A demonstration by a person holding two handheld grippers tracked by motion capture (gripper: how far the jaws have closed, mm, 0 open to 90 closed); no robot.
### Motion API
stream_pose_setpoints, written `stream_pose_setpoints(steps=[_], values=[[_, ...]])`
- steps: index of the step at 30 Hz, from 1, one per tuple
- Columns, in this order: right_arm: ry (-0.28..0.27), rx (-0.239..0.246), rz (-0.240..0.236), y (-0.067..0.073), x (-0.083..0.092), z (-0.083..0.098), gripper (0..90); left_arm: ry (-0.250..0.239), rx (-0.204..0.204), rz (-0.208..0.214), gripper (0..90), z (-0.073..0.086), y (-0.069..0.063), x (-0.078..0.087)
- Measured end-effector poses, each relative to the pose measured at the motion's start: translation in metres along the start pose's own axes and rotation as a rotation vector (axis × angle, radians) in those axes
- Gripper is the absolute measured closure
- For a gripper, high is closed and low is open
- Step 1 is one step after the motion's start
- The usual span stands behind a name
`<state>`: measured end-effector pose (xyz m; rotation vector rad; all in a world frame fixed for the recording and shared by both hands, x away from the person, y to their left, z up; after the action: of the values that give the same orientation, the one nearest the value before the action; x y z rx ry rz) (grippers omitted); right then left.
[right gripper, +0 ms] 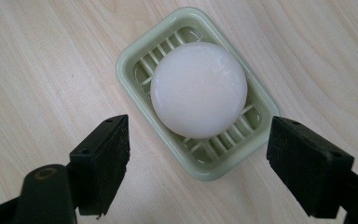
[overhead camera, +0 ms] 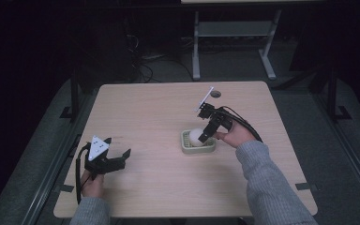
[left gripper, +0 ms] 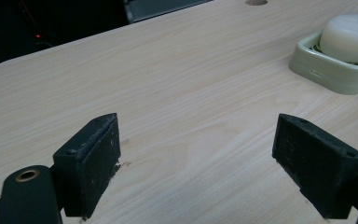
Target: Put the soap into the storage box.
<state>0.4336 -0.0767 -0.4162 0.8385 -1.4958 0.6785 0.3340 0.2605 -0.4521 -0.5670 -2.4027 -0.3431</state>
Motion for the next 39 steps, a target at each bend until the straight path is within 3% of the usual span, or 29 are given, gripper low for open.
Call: stream_pose_setpoints(steps=[24, 39], values=[[-0.026, -0.036, -0.015, -0.001, 0.003, 0.029, 21.6, -0.001, -0.007, -0.003, 14.9, 0.0, -0.001, 0.0], [-0.028, -0.059, -0.032, -0.001, -0.004, 0.046, 21.6, 0.001, -0.009, -0.002, 14.9, -0.001, -0.002, -0.001]])
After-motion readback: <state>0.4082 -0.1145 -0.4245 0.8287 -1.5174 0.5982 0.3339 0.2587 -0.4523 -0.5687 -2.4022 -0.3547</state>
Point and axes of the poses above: each handheld gripper's, and its own axes: x roughly backward along the jaws, z roughly out of its underside, y roughly to its left, the point moved 5 cm from there along -x, roughly forward along the jaws, and after that the axes turned 13 degrees about y, right-handed, at the moved point
